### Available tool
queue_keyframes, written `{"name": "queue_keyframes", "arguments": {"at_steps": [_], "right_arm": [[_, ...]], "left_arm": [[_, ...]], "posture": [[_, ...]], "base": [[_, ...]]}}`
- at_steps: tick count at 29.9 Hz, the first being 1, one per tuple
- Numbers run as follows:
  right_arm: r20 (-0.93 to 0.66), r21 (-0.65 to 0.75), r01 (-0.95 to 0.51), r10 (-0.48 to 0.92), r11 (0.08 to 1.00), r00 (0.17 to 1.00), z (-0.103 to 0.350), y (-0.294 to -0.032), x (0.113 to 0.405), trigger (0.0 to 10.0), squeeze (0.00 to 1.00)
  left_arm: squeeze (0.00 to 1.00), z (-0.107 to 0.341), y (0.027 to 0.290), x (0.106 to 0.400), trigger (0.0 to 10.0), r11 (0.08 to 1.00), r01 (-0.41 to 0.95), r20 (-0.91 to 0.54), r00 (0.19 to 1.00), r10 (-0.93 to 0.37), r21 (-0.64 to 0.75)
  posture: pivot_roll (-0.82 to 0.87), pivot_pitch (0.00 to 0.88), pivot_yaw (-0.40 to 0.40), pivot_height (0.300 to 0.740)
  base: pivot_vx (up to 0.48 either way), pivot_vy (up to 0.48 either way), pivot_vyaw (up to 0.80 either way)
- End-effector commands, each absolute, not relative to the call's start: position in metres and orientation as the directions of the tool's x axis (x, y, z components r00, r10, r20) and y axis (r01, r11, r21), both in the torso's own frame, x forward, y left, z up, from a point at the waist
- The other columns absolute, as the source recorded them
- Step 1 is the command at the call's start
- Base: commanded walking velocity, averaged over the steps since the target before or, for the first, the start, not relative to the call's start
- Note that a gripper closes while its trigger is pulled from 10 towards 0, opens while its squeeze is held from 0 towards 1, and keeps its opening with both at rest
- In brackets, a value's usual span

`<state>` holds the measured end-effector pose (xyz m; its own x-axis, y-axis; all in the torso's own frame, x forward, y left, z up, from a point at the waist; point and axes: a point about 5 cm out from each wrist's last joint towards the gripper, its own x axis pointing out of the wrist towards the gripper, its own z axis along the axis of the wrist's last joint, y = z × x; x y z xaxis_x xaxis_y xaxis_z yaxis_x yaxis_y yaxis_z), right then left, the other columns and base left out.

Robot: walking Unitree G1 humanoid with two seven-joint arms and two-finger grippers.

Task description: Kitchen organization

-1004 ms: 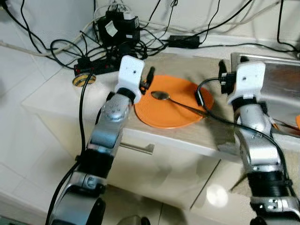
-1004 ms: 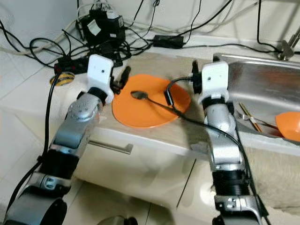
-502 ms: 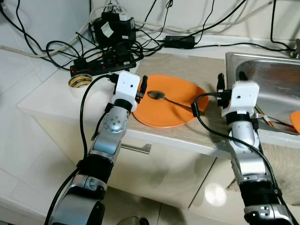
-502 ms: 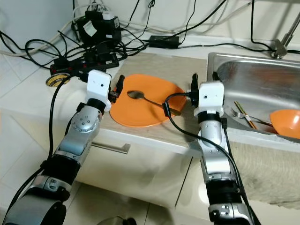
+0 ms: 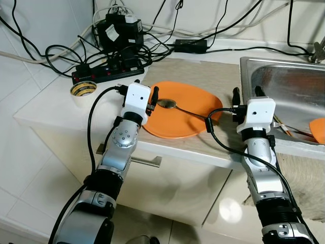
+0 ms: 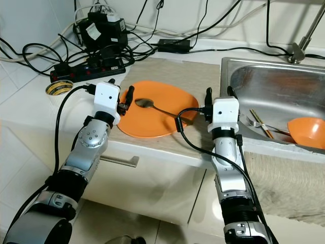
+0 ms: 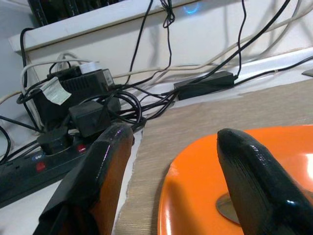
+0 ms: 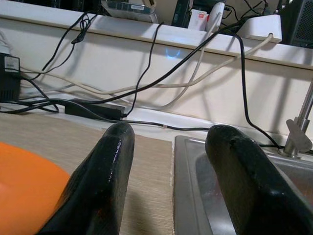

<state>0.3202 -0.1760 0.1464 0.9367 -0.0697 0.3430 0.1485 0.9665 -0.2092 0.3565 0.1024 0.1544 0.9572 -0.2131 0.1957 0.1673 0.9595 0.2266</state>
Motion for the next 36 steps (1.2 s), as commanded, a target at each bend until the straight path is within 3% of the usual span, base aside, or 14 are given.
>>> {"name": "queue_keyframes", "arguments": {"at_steps": [1,17,26,28,31,36], "right_arm": [[0.333,-0.214,0.161,-0.083,0.963,0.939,0.143,-0.179,0.322,10.0,0.0],[0.399,-0.144,0.124,-0.057,0.982,0.915,0.176,-0.171,0.317,10.0,0.0],[0.393,-0.16,0.006,0.058,0.987,0.918,0.19,-0.15,0.323,10.0,0.0],[0.393,-0.168,-0.004,0.071,0.986,0.917,0.192,-0.148,0.324,10.0,0.0],[0.387,-0.175,-0.001,0.07,0.985,0.92,0.191,-0.148,0.326,10.0,0.0],[0.397,-0.171,0.002,0.067,0.985,0.915,0.196,-0.146,0.327,10.0,0.0]], "left_arm": [[0.0,0.161,0.104,0.361,10.0,0.963,0.155,0.217,0.955,-0.203,0.22],[0.0,0.177,0.09,0.354,10.0,0.928,0.301,0.18,0.922,-0.342,0.219],[0.0,0.187,0.098,0.347,10.0,0.951,0.279,0.147,0.943,-0.298,0.133],[0.0,0.191,0.096,0.345,10.0,0.947,0.295,0.148,0.938,-0.313,0.128],[0.0,0.199,0.091,0.344,10.0,0.943,0.331,0.108,0.937,-0.331,0.018],[0.0,0.218,0.082,0.341,10.0,0.92,0.392,0.151,0.909,-0.389,0.012]], "posture": [[-0.04,0.0,0.081,0.74],[-0.04,0.0,0.09,0.74],[0.01,0.0,0.036,0.74],[0.02,0.0,0.031,0.74],[0.02,0.0,0.033,0.74],[0.02,0.0,0.042,0.74]], "base": [[0.0,0.0,0.0],[0.0,0.0,0.0],[0.0,0.0,0.0],[0.0,0.0,0.0],[0.0,0.0,0.0],[0.0,0.0,0.0]]}}
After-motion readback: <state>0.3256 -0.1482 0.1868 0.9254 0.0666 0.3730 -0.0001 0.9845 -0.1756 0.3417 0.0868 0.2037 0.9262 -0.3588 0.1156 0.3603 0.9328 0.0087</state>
